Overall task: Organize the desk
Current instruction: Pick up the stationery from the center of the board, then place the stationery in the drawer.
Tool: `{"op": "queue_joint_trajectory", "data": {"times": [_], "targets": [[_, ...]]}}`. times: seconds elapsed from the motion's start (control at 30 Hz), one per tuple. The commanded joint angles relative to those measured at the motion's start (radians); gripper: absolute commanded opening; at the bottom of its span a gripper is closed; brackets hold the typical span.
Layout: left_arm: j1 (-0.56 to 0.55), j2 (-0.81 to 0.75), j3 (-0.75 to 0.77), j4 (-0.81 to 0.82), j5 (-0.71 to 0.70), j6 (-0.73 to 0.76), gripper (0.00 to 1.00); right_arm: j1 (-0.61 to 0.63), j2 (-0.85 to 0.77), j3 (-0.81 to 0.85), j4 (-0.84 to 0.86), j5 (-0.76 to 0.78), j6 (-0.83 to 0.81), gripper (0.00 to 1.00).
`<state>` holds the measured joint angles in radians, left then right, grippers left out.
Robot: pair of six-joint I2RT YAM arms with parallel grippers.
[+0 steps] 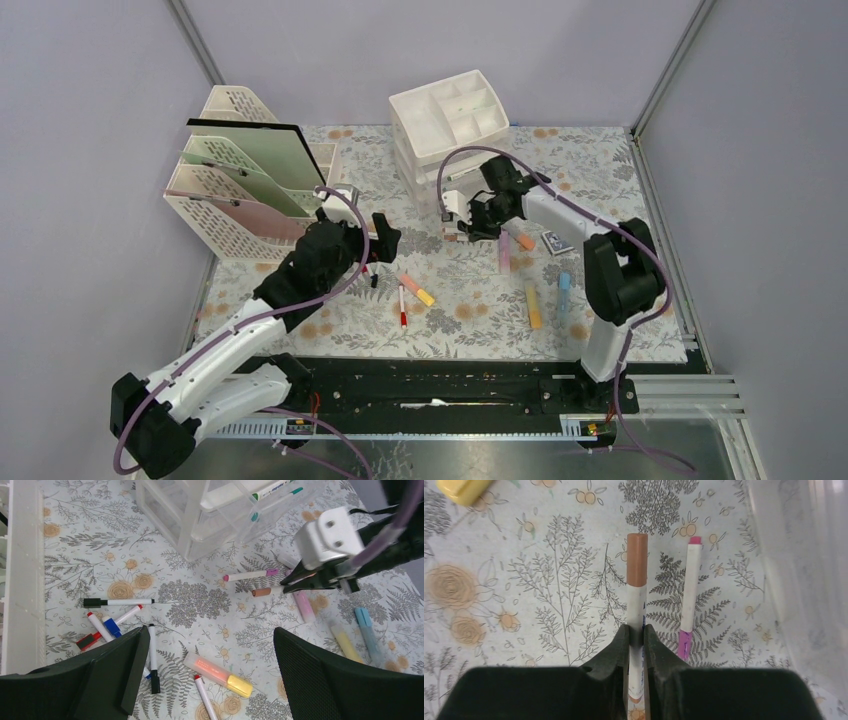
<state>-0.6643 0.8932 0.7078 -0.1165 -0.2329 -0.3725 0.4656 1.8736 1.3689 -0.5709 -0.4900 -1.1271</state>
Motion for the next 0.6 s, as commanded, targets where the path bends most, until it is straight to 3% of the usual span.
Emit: {"op": "queue_joint_trajectory", "data": {"times": [0.0, 0.3, 0.57], "targets": [[0.013, -0.021, -0.021, 0.065, 0.030, -0.042, 0.99, 0.015, -0.131, 0.025, -0.082, -0.077, 0.019, 0.00], [0.037, -0.023, -0.062, 0.112, 0.062, -0.084, 0.99, 0.012, -0.285, 0.145, -0.163, -0.063, -0.079, 0.00], [0.045, -0.020, -0.078, 0.164, 0.092, -0.097, 0.99, 0.007, -0.150, 0.408, -0.164, 0.043, -0.192, 0.00]]}}
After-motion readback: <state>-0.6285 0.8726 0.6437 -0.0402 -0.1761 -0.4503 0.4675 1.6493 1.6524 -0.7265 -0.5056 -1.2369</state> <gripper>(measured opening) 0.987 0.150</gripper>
